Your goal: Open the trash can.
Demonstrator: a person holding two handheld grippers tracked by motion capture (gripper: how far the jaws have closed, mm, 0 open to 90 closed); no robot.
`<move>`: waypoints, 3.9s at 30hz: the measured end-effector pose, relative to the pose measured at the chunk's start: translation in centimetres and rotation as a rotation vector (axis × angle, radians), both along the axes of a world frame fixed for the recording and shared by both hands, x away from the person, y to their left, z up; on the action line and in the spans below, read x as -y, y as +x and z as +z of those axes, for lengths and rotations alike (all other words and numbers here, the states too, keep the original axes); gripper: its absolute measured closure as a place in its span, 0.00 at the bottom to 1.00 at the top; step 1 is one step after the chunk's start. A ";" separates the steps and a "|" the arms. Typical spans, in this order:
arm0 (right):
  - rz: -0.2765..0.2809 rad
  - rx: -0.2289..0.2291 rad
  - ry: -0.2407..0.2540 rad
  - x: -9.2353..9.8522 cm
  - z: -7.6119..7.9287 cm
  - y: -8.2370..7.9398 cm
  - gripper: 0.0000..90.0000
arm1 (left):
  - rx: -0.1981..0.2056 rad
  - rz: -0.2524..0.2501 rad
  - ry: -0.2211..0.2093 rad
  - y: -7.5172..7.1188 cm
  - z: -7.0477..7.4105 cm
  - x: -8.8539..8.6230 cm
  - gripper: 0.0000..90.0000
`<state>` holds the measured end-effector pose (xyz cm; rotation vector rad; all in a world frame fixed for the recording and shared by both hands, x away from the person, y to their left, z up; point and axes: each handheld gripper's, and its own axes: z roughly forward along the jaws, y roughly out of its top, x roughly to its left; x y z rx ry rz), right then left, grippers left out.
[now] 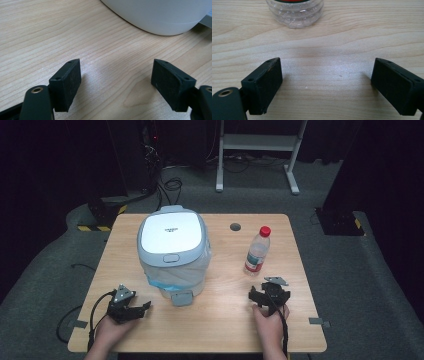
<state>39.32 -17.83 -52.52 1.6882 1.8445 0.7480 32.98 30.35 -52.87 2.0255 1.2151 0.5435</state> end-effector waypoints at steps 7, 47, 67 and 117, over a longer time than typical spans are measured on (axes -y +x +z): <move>0.011 -0.002 0.002 0.1 0.0 -0.1 0.11 | 0.000 0.004 0.002 0.0 0.0 0.0 0.27; 0.171 -0.001 0.002 -0.2 0.1 -1.5 0.13 | 0.204 -0.212 -0.271 -3.1 4.8 3.6 0.17; 0.182 -0.002 0.002 -0.1 0.1 -1.6 0.13 | 0.157 -0.303 -0.152 -2.8 4.1 10.6 0.66; 0.229 0.003 -0.002 -0.2 0.0 -1.7 0.13 | 0.091 -0.153 -0.117 -0.2 2.1 10.7 0.52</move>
